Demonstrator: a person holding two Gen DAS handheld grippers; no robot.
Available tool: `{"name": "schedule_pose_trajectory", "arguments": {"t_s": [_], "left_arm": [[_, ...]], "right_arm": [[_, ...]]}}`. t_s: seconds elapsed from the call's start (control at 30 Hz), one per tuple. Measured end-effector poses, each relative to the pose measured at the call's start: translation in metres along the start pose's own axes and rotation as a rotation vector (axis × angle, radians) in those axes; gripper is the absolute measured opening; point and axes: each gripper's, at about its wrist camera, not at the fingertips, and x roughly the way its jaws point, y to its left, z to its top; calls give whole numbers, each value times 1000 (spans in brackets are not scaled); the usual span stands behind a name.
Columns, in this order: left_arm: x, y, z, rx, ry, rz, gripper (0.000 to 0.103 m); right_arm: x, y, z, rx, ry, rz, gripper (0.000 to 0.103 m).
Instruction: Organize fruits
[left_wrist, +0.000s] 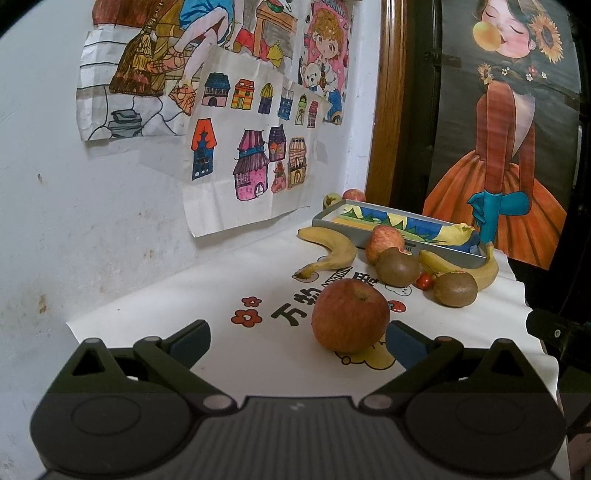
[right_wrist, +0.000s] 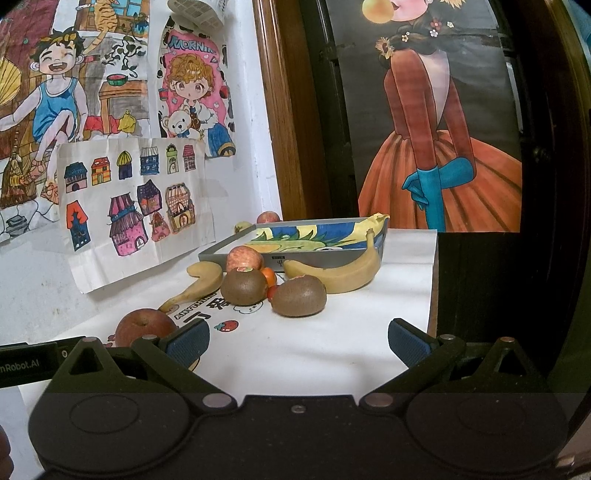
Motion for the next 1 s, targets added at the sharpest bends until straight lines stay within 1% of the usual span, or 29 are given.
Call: {"name": "schedule_pose_trajectory", "arguments": {"t_s": [0.47,0.6,0.67,0.73,0.83,0.87,1.0], "left_arm": [[0,0,1,0,3,0,103],[1,0,2,16,6,3,103],[2,2,7,28,13,-3,103],[1,6,18,32,9,-14,103],[-4,17,40,8,-23,-17,103],[-6,20,49,7,-35,-21,103],[-14,26,84,32,-84,-29,103]], "right_arm": [[1,1,1,-1,1,0,102],[2,1,2,-8,9,5,102],[2,0,8,-22,22,49,102],[4,-6,19,-9,30,94,102],[8,-15,41,48,31,168,102],[9,-18,54,69,29,195,102],[14,-19,91,92,-3,264,102]]}}
